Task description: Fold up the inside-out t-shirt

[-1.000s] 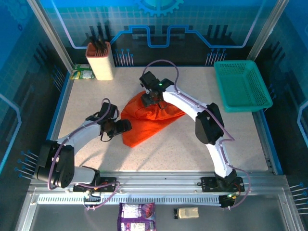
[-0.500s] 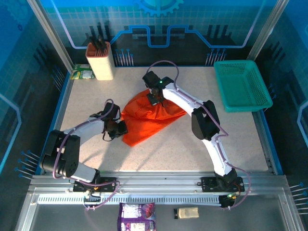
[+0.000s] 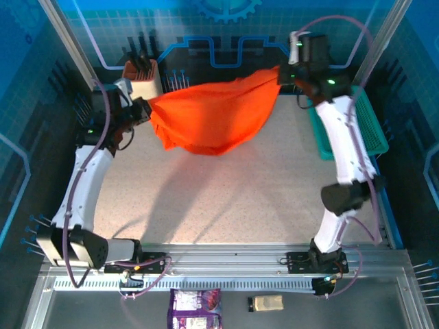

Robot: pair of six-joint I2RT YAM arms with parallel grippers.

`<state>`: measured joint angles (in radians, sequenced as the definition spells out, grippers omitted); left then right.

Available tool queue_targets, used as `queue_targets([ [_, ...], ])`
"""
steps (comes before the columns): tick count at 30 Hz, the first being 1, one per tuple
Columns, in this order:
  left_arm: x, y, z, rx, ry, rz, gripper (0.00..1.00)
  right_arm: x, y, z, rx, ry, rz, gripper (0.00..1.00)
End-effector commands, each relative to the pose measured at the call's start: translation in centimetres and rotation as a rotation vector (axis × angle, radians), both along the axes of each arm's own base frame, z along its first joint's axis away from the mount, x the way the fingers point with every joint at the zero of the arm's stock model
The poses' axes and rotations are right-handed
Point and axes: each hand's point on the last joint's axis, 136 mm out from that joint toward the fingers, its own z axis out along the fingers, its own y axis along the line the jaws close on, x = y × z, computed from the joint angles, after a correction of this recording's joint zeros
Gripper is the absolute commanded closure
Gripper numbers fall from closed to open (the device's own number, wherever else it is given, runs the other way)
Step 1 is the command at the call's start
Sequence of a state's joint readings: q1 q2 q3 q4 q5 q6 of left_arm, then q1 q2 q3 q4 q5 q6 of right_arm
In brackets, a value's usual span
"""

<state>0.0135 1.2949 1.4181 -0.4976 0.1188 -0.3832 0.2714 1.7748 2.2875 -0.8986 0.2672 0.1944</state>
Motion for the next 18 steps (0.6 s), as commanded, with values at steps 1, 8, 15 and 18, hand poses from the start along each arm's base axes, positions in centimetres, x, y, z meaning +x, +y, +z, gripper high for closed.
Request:
queue_targets([
  [1,-2.2,1.2,1.0,0.073,0.008,0.016,1.0,-3.3,-1.9,-0.7,-0.033,0.016,-0.028,1.0],
  [8,-4.6,0.1,-4.9,0.017,0.147,-0.031,1.0,-9.7,-4.1,-9.4,0.025,0.166,-0.088,1.0],
  [15,-4.9,-3.4,0.3,-0.105,-0.033,-0.201,1.0,-11.4,-5.8,-1.7,0.045,-0.033,-0.124,1.0],
  [18,-4.4,-3.3,4.8,-0.1,-0.142,-0.199,1.0,-10.8,-5.6,2.8,0.062,-0.154,-0.114,1.0],
])
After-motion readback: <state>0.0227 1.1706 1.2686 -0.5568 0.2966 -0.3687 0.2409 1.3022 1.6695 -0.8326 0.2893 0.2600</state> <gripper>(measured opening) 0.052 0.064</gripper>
